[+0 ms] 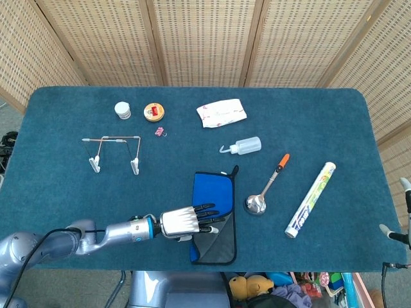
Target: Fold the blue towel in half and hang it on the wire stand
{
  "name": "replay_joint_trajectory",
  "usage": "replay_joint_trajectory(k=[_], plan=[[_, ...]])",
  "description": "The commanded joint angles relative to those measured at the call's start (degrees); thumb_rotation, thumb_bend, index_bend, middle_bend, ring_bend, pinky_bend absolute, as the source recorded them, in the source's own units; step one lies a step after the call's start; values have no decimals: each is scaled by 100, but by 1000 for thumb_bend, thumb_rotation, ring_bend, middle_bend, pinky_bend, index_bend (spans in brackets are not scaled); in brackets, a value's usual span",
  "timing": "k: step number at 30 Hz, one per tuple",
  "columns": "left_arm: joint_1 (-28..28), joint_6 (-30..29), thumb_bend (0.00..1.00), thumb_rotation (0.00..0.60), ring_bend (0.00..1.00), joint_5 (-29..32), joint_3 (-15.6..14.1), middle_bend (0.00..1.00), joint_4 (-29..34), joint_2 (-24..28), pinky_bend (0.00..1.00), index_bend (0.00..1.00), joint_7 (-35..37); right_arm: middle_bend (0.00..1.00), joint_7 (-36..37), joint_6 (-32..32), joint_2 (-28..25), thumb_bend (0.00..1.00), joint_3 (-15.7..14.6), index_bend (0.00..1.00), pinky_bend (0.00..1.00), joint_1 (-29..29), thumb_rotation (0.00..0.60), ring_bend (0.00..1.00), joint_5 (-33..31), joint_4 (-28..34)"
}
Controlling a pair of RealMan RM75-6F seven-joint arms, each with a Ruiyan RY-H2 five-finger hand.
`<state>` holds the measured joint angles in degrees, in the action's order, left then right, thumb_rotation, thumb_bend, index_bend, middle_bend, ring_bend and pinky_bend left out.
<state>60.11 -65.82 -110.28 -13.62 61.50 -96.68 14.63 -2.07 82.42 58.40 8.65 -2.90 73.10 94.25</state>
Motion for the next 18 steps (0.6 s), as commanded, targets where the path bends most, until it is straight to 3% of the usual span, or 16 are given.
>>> replay_joint_trajectory(k=[1,18], plan=[[-39,-30,355,600,0,-6,-24,0,92,123,0,221,31,0,-8,-12,3,0,-4,0,0,-6,600,0,0,0],[-140,184,355,600,0,-9,-58,0,-85,-155,0,237,214,0,-103,-35,29,0,-8,0,0,-24,600,0,-37,9]])
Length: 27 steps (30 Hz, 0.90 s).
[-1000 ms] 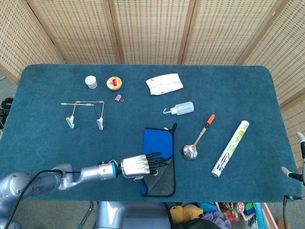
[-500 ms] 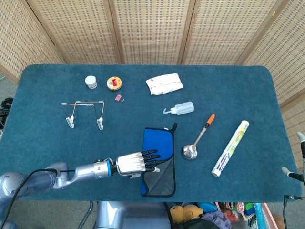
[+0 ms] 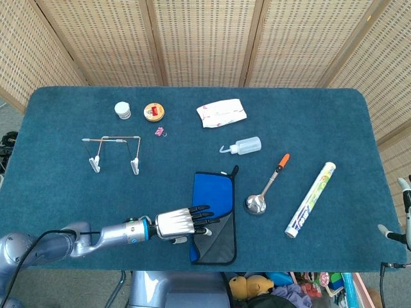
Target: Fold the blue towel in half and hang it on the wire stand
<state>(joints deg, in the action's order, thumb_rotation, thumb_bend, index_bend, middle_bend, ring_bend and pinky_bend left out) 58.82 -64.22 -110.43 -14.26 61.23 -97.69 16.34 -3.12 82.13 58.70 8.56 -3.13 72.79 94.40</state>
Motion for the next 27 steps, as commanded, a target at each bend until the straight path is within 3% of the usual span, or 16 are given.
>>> replay_joint_trajectory(k=[1,9,14,20,27], plan=[[-13,46,355,600,0,9,4,0,-94,-86,0,237,67,0,5,-13,-1,0,2,0,0,-4,600,0,-11,-9],[-48,49,379,600,0,12,75,0,-362,-381,0,264,74,0,28,-36,-4,0,5,0,0,-15,600,0,-14,-19],[-32,125,487,600,0,28,122,0,-446,-549,0,357,43,0,48,-43,-15,0,9,0,0,-13,600,0,-25,-18],[-40,88,498,600,0,17,165,0,-479,-634,0,422,-55,0,76,-57,-23,0,11,0,0,-14,600,0,-33,-27],[46,-166,498,600,0,-145,302,0,-628,-780,0,575,-289,0,97,-67,-38,0,6,0,0,-19,600,0,-16,-15]])
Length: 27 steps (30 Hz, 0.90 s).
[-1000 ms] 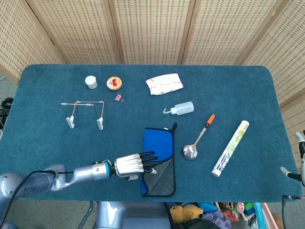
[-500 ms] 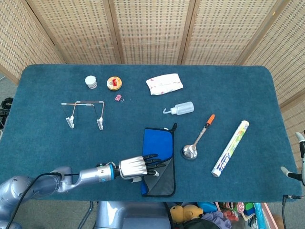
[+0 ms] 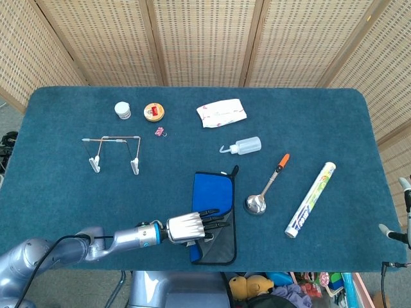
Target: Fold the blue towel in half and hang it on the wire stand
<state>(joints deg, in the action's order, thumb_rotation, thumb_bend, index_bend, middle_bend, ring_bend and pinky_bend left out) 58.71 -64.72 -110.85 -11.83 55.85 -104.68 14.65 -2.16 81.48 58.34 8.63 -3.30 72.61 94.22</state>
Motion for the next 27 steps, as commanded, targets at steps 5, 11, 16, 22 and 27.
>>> replay_joint_trajectory(k=[5,11,16,22,27], plan=[[251,-208,498,600,0,-311,142,0,-220,-232,0,592,-389,0,6,9,-13,0,-3,0,0,5,600,0,7,15],[577,-269,499,600,0,-751,134,0,-587,-472,0,591,-1030,0,16,3,-20,0,-11,0,0,6,600,0,16,31],[701,-284,499,600,0,-922,58,0,-851,-711,0,573,-1210,0,34,-8,-27,0,-11,0,0,6,600,0,7,33],[732,-366,457,600,0,-926,76,0,-1199,-969,0,105,-1341,0,80,-29,-46,0,-9,0,0,8,600,0,-9,22],[569,-643,362,600,0,-656,246,0,-1377,-1192,0,0,-1132,0,102,-45,-53,0,-3,0,0,7,600,0,-32,7]])
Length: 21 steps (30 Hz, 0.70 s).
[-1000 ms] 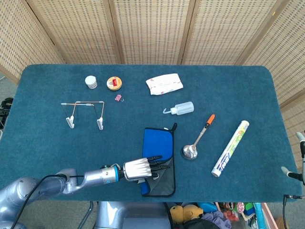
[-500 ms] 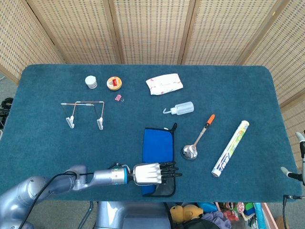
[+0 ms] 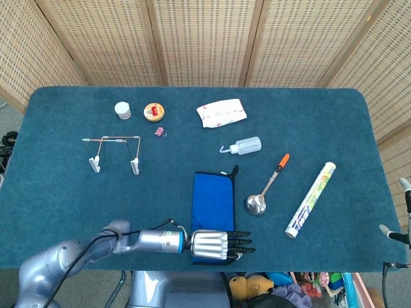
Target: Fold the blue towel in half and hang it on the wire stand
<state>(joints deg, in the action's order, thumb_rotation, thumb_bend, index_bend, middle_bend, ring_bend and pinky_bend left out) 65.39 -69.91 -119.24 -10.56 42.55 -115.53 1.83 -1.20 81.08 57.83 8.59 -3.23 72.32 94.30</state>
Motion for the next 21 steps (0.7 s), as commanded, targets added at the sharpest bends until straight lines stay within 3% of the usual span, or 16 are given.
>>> replay_joint_trajectory(k=[1,7,14,21], plan=[[-122,-129,350,600,0,245,151,0,-41,-122,0,0,204,0,9,-6,-3,0,0,0,0,0,600,0,-4,0],[-201,189,323,600,0,963,636,0,397,139,0,0,391,0,11,-19,-5,0,-6,0,0,-4,600,0,-1,-1],[-212,1535,288,600,0,2402,1491,0,1612,1050,0,56,-45,0,-47,-24,9,0,-30,0,0,-15,600,0,34,20],[-201,2467,253,600,0,3553,2038,0,1836,1389,0,158,-476,0,-111,-26,24,0,-36,0,0,-28,600,0,38,43]])
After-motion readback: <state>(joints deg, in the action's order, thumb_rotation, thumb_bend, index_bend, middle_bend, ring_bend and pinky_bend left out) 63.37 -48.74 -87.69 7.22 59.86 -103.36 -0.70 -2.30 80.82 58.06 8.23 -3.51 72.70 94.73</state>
